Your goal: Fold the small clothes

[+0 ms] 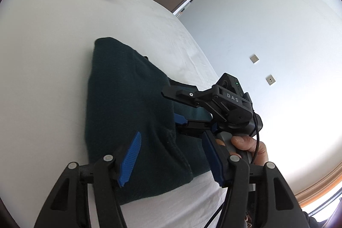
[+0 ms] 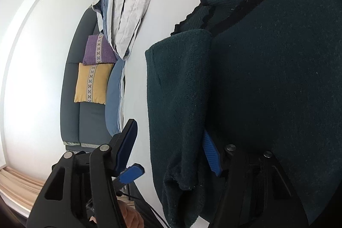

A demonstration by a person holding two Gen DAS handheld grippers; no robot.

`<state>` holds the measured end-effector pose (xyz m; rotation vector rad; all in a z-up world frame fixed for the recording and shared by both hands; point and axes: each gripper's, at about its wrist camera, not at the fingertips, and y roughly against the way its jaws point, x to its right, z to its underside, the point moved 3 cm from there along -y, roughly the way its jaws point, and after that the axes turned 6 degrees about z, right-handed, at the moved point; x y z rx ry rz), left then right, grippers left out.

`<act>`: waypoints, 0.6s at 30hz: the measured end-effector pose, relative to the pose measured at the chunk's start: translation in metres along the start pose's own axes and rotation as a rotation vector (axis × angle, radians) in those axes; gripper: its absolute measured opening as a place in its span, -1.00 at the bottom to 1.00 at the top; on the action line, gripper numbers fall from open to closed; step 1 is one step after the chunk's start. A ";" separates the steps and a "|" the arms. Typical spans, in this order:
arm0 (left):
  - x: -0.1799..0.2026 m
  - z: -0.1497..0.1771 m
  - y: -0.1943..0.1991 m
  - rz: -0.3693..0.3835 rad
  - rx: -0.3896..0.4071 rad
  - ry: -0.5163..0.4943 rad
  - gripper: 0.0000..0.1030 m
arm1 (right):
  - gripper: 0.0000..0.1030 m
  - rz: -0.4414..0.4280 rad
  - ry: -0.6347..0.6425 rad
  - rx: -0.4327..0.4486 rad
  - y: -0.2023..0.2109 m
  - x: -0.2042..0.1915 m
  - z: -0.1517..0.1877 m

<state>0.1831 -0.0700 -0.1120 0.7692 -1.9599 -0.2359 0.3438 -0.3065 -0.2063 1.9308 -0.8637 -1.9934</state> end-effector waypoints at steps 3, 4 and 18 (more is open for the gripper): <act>-0.017 0.002 0.005 -0.032 0.000 0.031 0.20 | -0.13 0.061 0.008 -0.018 -0.008 -0.003 0.004; -0.022 0.003 0.006 -0.036 -0.001 0.049 0.19 | -0.19 0.085 0.008 -0.018 -0.011 -0.004 0.003; 0.007 -0.001 -0.003 -0.011 -0.008 -0.004 0.20 | -0.79 0.291 0.122 0.059 0.039 -0.011 -0.005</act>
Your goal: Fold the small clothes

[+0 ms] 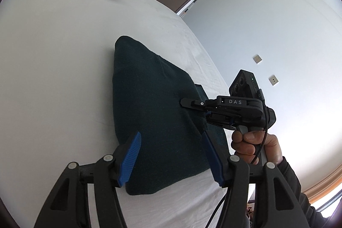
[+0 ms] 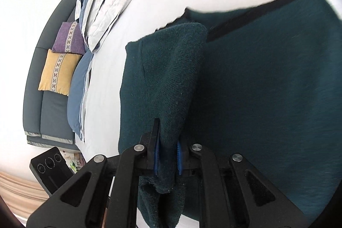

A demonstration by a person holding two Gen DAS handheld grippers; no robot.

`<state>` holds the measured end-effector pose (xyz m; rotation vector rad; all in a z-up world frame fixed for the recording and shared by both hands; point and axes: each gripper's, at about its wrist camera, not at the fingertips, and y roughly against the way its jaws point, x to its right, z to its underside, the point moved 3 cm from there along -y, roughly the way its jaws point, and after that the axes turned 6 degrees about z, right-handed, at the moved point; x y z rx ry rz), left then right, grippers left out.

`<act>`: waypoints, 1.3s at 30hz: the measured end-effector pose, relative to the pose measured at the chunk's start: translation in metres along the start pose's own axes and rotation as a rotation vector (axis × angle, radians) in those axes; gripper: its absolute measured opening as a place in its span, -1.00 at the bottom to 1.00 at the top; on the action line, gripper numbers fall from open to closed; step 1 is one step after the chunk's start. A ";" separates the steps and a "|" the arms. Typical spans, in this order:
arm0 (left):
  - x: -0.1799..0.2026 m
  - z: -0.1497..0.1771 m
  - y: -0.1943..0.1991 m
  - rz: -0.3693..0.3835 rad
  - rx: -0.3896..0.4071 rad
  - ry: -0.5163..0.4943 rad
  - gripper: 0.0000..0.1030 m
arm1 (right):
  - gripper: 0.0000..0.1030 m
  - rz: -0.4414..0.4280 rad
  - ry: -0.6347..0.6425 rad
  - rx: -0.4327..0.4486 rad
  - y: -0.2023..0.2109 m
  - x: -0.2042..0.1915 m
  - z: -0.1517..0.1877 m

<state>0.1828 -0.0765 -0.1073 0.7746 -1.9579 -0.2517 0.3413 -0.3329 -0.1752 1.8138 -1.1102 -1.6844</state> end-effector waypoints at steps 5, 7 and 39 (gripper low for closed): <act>0.017 -0.004 -0.013 0.013 -0.013 -0.036 0.20 | -0.79 0.049 -0.008 0.044 0.041 0.028 -0.007; 0.024 -0.006 -0.020 0.016 -0.023 -0.055 0.20 | -0.79 0.070 -0.019 0.051 0.054 0.040 -0.008; 0.034 0.008 -0.109 -0.073 -0.173 -0.177 0.35 | -0.12 0.016 -0.109 0.106 0.111 0.133 0.074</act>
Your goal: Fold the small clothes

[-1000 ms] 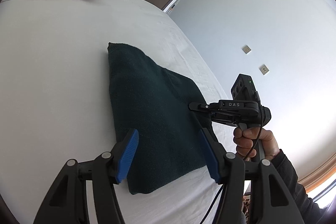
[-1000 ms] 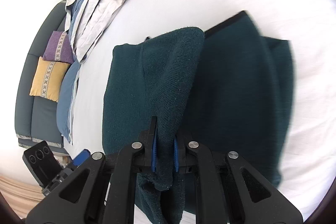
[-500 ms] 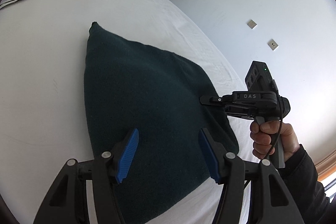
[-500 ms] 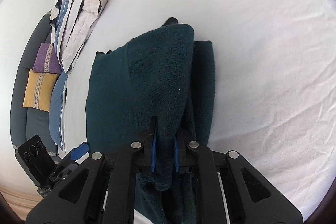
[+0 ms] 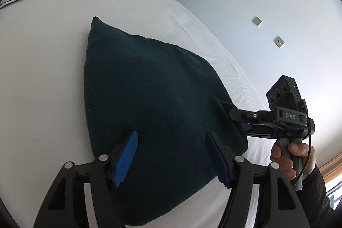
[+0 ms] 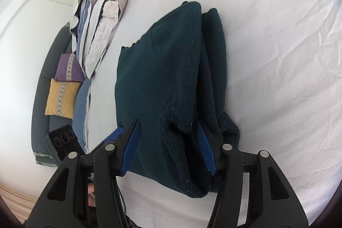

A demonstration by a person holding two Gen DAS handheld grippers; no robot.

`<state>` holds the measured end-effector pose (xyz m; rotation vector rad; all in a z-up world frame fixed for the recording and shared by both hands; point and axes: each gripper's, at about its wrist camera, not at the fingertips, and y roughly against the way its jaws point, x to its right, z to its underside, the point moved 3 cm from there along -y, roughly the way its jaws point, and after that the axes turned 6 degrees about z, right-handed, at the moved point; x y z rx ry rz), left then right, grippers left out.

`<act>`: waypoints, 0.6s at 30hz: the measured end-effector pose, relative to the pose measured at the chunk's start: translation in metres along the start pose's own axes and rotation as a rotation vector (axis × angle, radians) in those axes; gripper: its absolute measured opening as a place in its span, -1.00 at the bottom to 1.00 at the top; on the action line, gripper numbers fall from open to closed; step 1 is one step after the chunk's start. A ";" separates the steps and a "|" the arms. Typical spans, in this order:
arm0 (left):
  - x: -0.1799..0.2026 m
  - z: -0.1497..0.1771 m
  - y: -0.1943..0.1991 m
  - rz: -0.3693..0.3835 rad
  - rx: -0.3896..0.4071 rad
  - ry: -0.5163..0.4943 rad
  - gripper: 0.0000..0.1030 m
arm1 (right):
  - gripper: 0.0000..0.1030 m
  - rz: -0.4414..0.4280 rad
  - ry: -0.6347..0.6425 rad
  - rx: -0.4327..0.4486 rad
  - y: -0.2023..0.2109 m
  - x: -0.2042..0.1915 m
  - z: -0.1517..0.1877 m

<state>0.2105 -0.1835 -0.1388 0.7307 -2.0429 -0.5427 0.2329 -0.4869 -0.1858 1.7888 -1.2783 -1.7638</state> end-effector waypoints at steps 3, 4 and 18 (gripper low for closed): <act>0.002 -0.001 0.001 -0.007 -0.005 -0.009 0.37 | -0.76 0.072 -0.005 0.000 0.001 0.008 0.007; 0.002 -0.001 0.001 -0.009 -0.006 -0.010 0.37 | -0.77 0.064 -0.017 0.006 0.002 0.012 0.008; 0.024 0.007 -0.016 -0.002 -0.060 -0.066 0.37 | -0.90 -0.006 -0.051 0.035 0.031 0.048 0.017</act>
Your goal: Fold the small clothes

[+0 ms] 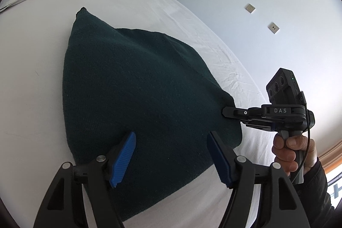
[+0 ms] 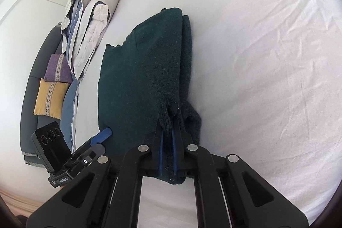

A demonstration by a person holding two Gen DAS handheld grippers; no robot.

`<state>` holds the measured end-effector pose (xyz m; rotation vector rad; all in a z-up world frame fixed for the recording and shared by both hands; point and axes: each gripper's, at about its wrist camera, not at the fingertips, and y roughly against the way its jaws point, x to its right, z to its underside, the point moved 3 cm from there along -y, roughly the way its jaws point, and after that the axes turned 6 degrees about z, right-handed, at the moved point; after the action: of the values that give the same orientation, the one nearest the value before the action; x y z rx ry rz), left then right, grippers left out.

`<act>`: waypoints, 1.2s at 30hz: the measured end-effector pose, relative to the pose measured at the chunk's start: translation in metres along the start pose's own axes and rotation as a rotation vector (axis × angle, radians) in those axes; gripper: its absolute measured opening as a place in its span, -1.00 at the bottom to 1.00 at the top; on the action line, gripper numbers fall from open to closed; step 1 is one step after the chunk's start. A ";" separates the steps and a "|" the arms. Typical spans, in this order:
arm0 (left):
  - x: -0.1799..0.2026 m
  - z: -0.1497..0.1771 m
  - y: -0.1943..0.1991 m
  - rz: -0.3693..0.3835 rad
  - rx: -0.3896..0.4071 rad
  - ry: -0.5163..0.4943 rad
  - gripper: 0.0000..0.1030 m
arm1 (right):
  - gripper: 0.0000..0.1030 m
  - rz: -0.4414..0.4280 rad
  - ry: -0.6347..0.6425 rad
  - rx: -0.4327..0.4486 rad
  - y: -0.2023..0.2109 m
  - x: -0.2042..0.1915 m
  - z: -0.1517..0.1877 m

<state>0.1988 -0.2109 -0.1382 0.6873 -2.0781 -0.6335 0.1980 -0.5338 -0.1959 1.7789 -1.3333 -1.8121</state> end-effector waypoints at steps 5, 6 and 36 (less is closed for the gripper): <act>-0.009 0.001 0.001 0.013 0.002 0.019 0.38 | -0.72 -0.177 -0.099 0.033 0.002 0.010 0.015; -0.009 0.001 0.001 0.014 0.000 0.019 0.38 | -0.50 -0.185 -0.099 0.048 0.008 0.010 0.021; 0.004 0.011 -0.001 -0.003 -0.012 0.026 0.41 | -0.81 -0.032 -0.097 0.036 0.021 0.017 0.037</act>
<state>0.1878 -0.2121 -0.1423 0.6880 -2.0480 -0.6354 0.1534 -0.5429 -0.1980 1.7607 -1.3886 -1.9258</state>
